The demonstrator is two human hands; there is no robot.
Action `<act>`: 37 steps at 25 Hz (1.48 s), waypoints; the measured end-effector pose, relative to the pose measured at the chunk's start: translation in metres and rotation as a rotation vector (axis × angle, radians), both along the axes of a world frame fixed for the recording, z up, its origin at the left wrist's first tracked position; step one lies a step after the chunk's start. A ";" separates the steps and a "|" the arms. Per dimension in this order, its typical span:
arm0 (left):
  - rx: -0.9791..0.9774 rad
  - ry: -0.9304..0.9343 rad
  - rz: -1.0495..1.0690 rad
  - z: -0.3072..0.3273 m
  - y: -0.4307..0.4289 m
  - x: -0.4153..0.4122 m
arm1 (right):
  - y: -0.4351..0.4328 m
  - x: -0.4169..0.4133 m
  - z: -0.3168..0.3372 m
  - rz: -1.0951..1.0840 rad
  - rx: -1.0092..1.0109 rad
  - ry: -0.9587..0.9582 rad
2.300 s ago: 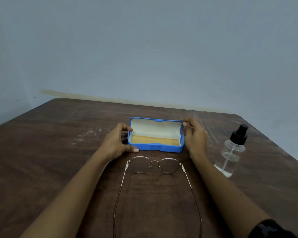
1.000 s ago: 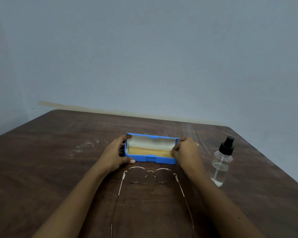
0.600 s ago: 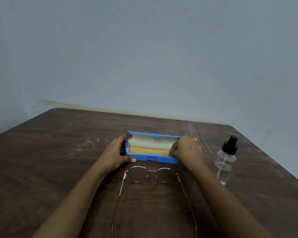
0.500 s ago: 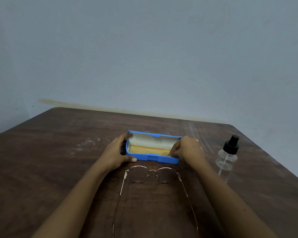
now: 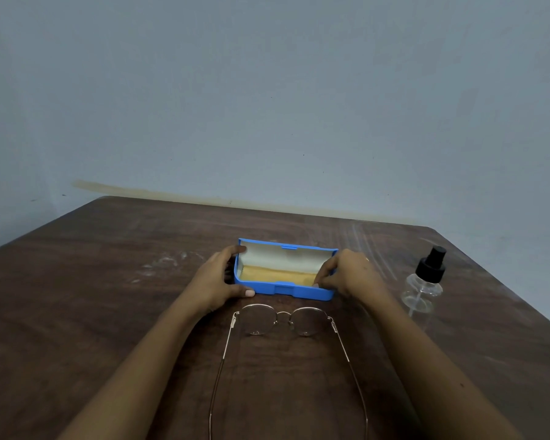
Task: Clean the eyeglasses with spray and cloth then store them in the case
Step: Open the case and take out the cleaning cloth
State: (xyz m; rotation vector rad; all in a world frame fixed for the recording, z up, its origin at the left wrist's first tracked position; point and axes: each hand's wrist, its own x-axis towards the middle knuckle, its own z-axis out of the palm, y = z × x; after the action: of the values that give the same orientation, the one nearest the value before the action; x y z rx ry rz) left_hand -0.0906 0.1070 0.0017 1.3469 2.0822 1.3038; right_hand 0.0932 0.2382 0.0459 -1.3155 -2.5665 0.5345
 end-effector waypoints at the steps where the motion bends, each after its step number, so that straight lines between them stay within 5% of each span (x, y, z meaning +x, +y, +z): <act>1: -0.002 0.003 0.000 0.000 0.000 0.000 | 0.000 0.000 -0.002 0.002 0.001 0.008; 14: -0.003 0.022 0.014 0.001 -0.001 0.001 | -0.006 0.007 -0.014 -0.130 0.060 0.450; 26: 0.025 0.101 0.010 0.009 -0.010 0.010 | -0.028 0.010 -0.013 0.016 0.173 0.699; 32: 0.072 0.129 0.236 0.026 -0.019 0.011 | -0.031 0.012 -0.006 0.108 0.218 0.819; 37: 0.379 0.339 0.181 0.047 -0.024 0.029 | -0.036 0.013 0.004 0.096 0.055 1.053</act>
State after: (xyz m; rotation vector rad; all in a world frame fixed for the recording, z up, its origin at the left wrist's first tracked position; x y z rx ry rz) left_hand -0.0612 0.0827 0.0485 1.6658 2.3031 1.7171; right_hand 0.1059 0.2022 0.0495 -0.6001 -1.7281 0.8650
